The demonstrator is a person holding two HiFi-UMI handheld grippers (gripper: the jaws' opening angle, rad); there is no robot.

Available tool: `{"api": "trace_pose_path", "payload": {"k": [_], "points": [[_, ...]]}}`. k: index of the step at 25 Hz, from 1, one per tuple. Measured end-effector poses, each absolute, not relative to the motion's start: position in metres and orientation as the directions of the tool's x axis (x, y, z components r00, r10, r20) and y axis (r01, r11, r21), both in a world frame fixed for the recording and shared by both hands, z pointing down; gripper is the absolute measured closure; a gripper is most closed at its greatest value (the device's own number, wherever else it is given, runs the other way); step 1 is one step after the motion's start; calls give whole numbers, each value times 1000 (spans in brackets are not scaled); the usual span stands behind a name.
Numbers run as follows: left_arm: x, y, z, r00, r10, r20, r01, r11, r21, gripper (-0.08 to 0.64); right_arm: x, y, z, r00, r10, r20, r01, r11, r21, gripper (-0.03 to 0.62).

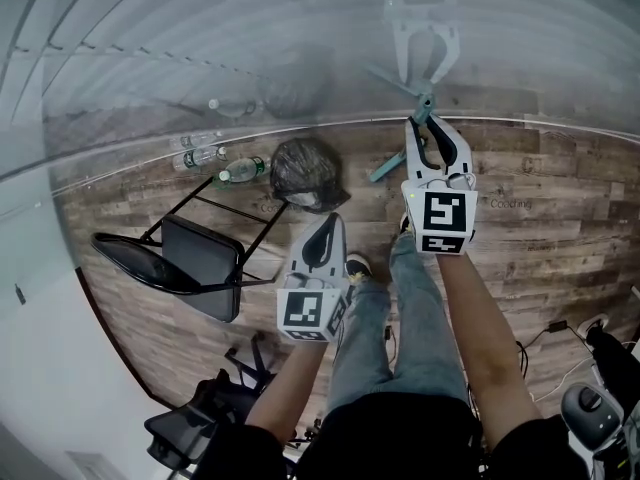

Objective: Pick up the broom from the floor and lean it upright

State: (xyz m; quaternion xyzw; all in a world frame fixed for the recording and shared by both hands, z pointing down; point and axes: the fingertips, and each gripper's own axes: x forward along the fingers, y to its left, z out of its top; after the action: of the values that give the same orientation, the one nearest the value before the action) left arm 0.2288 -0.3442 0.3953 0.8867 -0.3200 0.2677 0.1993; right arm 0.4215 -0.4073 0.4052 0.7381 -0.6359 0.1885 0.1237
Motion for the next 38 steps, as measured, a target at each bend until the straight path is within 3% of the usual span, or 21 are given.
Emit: {"api": "trace_pose_path", "payload": {"k": [16, 32, 35, 38], "points": [[229, -346, 397, 654, -453, 606, -669, -720, 183, 540, 417, -412, 409, 80, -895, 438, -994, -106, -35, 445], [238, -340, 395, 660, -452, 600, -663, -726, 184, 540, 427, -399, 413, 73, -890, 450, -994, -100, -36, 428], [236, -337, 397, 657, -450, 605, -664, -725, 183, 540, 429, -398, 416, 79, -886, 457, -993, -109, -40, 430], [235, -336, 397, 657, -451, 605, -665, -724, 183, 540, 434, -397, 417, 90, -881, 464, -991, -126, -47, 492]]}}
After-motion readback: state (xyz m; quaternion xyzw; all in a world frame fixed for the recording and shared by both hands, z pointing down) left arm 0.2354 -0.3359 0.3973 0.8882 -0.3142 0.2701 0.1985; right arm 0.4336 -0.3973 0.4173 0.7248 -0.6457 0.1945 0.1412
